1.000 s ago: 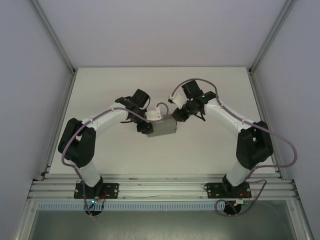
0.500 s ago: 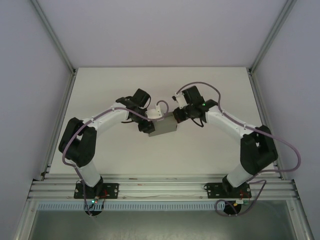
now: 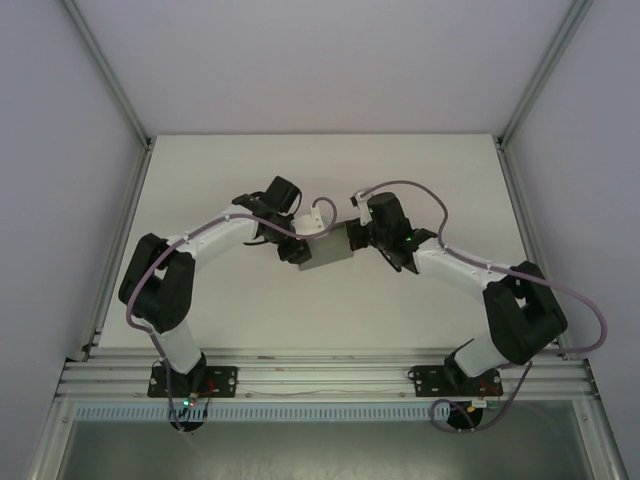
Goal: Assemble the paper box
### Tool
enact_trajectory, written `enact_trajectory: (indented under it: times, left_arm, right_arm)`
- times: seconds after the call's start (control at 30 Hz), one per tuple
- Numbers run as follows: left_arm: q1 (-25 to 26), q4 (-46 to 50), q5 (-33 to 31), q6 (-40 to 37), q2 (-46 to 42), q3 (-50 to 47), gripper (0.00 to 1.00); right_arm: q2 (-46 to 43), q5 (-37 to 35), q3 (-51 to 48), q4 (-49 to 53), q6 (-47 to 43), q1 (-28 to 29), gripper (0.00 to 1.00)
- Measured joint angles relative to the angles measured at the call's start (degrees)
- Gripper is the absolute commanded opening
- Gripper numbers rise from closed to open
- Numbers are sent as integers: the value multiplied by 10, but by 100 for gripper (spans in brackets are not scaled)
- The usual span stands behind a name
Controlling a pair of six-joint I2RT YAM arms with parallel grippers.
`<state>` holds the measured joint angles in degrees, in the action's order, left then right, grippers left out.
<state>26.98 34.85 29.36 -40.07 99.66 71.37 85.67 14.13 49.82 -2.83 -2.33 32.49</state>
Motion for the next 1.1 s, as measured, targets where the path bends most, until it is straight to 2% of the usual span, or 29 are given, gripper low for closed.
enact_trajectory:
  times: [0.17,0.2,0.27,0.3,0.33,0.5,0.6,0.67,0.8,0.83,0.93,1.1]
  left_arm:
    - [0,-10,-8,8,0,1,62]
    - [0,-14,-10,10,0,1,68]
    - [0,-17,-14,17,0,1,86]
    - [0,-19,-13,24,0,1,99]
    - [0,-21,-14,28,0,1,100]
    - [0,-45,-19,63,-18,-9,100]
    - [0,-71,-31,94,-60,-35,100]
    - [0,-90,-53,120,-94,-58,100]
    - [2,-124,-139,205,-147,-92,99]
    - [2,-128,-152,224,-155,-99,97]
    - [0,-138,-166,260,-172,-119,79]
    - [-6,-141,-168,286,-167,-127,67]
  right_arm:
    - [0,-18,-23,-44,-9,1,0]
    - [0,-23,-27,-52,-9,1,0]
    - [0,-34,-32,-63,-6,2,0]
    - [0,-39,-34,-65,-5,3,0]
    - [0,-44,-34,-66,-3,4,0]
    - [0,-80,-34,-66,-3,23,0]
    - [0,-115,-29,-56,-2,46,0]
    - [5,-145,-18,-42,4,62,0]
    - [21,-196,7,-12,25,83,0]
    - [23,-204,11,-8,31,87,0]
    - [24,-221,15,2,43,94,0]
    - [28,-233,19,5,45,100,0]
